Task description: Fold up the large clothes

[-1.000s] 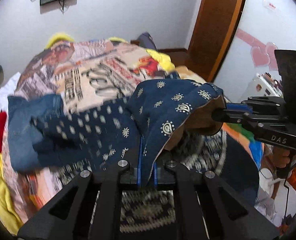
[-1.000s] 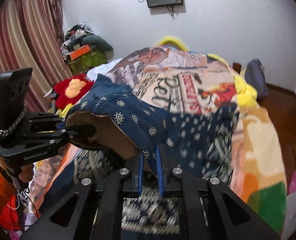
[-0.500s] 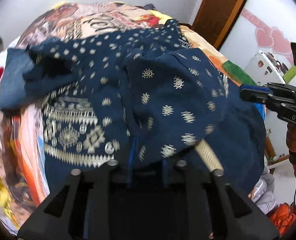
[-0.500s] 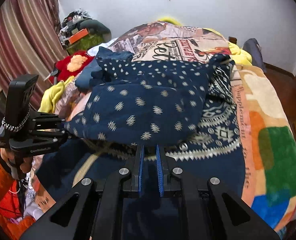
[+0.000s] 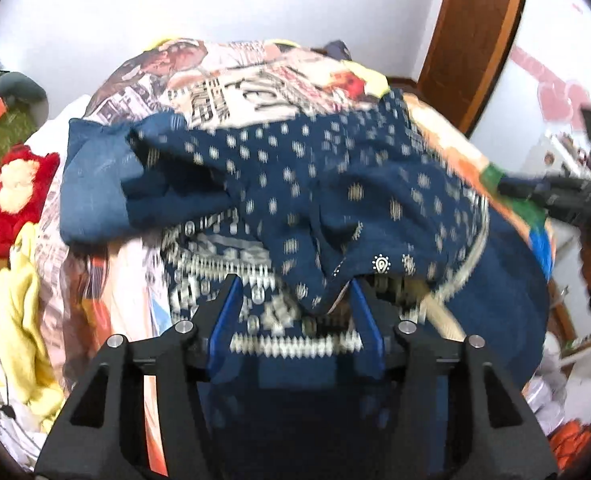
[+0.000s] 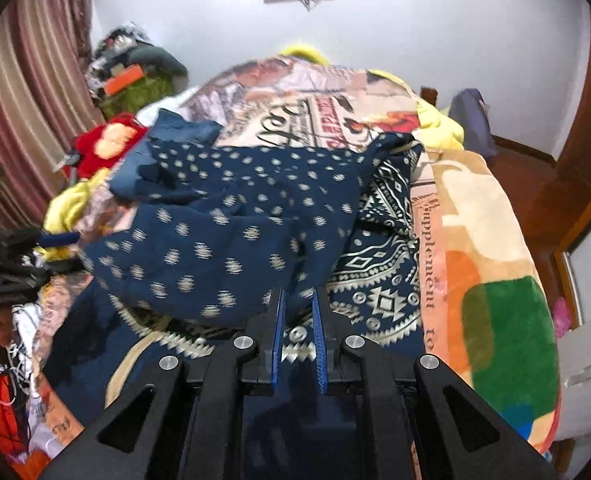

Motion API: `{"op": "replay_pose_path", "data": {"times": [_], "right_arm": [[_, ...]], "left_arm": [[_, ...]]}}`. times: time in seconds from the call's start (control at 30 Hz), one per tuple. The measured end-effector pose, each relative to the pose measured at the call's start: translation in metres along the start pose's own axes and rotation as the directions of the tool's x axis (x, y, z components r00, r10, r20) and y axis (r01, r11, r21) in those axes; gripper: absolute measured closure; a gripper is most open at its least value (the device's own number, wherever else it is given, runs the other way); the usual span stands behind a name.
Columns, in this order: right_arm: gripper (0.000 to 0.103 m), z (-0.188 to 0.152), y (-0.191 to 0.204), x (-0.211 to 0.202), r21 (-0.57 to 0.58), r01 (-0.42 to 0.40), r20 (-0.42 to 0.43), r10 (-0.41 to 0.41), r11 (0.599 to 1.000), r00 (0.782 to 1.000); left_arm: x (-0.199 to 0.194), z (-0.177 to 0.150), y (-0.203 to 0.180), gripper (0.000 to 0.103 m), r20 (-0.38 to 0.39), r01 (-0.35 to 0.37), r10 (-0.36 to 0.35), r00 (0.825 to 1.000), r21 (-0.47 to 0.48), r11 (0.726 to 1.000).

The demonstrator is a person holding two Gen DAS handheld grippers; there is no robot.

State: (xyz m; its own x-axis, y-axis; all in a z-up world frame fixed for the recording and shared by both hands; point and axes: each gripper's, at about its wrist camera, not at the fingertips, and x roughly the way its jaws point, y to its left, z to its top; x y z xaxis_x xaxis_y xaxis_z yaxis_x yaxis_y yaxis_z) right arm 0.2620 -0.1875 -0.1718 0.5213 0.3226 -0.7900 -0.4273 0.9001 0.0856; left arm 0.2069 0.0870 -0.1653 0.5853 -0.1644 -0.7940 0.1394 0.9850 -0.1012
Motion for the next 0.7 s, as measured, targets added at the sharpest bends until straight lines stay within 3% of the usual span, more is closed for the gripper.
{"op": "replay_pose_path", "data": {"times": [0.1,0.2,0.43,0.53,0.6,0.63,0.7], "right_arm": [[0.093,0.009,-0.001,0.023,-0.006,0.033,-0.031,-0.033,0.999,0.999],[0.093,0.013,-0.007,0.048,0.023,0.011,-0.084,-0.009,1.000,0.996],[0.093,0.006,-0.018,0.091,0.026,0.041,-0.173,-0.036,0.999,0.984],[0.093,0.004,-0.021,0.094,0.013,0.051,-0.172,-0.048,0.999,0.984],[0.093,0.002,-0.023,0.096,0.009,0.046,-0.174,-0.044,0.999,0.984],[0.089,0.001,-0.024,0.096,0.008,0.049,-0.176,-0.047,0.999,0.983],[0.061,0.001,-0.026,0.096,-0.004,0.111,-0.170,-0.110,0.994,0.979]], "left_arm": [[-0.005,0.019,0.006,0.049,0.049,0.038,-0.037,0.998,-0.029,0.999],[-0.006,0.032,0.012,0.048,0.078,0.065,-0.061,0.995,-0.057,0.996],[-0.002,0.048,0.045,0.048,0.110,0.053,-0.035,0.993,-0.159,0.986],[0.010,0.049,0.054,0.044,0.085,0.021,-0.006,0.996,-0.168,0.986],[0.033,0.044,0.054,0.043,0.027,-0.002,0.006,1.000,-0.156,0.988],[0.044,0.041,0.053,0.043,-0.001,-0.001,0.001,1.000,-0.151,0.988],[0.074,0.029,0.050,0.043,-0.079,0.028,-0.041,0.996,-0.158,0.987]]}}
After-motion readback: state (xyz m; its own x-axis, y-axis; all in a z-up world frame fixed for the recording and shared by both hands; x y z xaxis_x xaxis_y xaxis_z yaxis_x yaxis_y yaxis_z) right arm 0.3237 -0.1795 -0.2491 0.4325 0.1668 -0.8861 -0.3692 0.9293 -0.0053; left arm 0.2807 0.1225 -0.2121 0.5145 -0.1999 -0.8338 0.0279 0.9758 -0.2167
